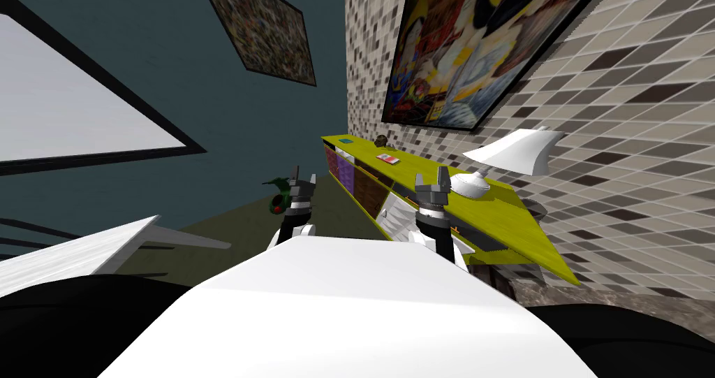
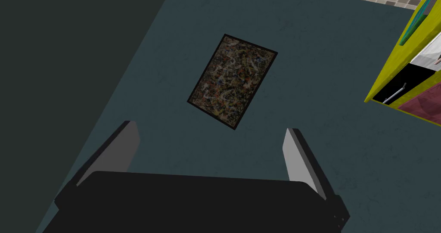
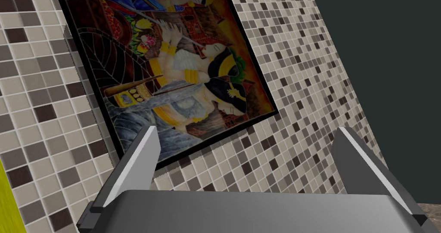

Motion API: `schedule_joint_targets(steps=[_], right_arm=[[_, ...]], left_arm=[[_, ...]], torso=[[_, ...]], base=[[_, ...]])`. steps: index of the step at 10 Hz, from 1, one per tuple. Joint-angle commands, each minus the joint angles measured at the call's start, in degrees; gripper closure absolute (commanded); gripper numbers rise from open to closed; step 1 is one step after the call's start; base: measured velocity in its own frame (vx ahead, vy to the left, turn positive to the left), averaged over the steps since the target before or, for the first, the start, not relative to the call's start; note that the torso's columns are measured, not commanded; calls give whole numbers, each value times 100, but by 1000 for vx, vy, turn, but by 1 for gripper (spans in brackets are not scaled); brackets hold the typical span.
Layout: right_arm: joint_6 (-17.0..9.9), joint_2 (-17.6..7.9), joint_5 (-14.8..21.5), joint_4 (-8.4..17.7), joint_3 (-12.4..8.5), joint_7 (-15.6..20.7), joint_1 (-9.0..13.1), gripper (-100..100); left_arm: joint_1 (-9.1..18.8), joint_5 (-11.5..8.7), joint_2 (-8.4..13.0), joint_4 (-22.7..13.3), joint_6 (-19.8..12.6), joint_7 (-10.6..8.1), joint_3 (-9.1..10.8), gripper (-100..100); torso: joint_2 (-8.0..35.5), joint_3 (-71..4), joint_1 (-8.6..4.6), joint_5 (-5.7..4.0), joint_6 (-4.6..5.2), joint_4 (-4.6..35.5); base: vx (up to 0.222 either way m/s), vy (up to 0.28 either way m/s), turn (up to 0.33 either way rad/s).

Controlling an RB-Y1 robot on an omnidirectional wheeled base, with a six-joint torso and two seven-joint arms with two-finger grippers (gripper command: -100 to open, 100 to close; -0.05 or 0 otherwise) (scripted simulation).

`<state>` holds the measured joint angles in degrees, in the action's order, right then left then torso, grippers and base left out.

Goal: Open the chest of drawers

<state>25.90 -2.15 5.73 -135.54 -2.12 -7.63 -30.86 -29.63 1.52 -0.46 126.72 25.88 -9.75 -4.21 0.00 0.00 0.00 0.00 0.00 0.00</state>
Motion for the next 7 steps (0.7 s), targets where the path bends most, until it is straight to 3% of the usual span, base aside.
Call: schedule_joint_targets(steps=[1,7], right_arm=[[0,0,0,0,0,0,0,0],[0,0,0,-2,0,0,0,0]], left_arm=[[0,0,0,0,0,0,0,0],[0,0,0,1,1,0,0,0]], torso=[[232,-467,0,0,0,235],[2693,-5381,0,0,0,2691]], base=[[0,0,0],[0,0,0]])
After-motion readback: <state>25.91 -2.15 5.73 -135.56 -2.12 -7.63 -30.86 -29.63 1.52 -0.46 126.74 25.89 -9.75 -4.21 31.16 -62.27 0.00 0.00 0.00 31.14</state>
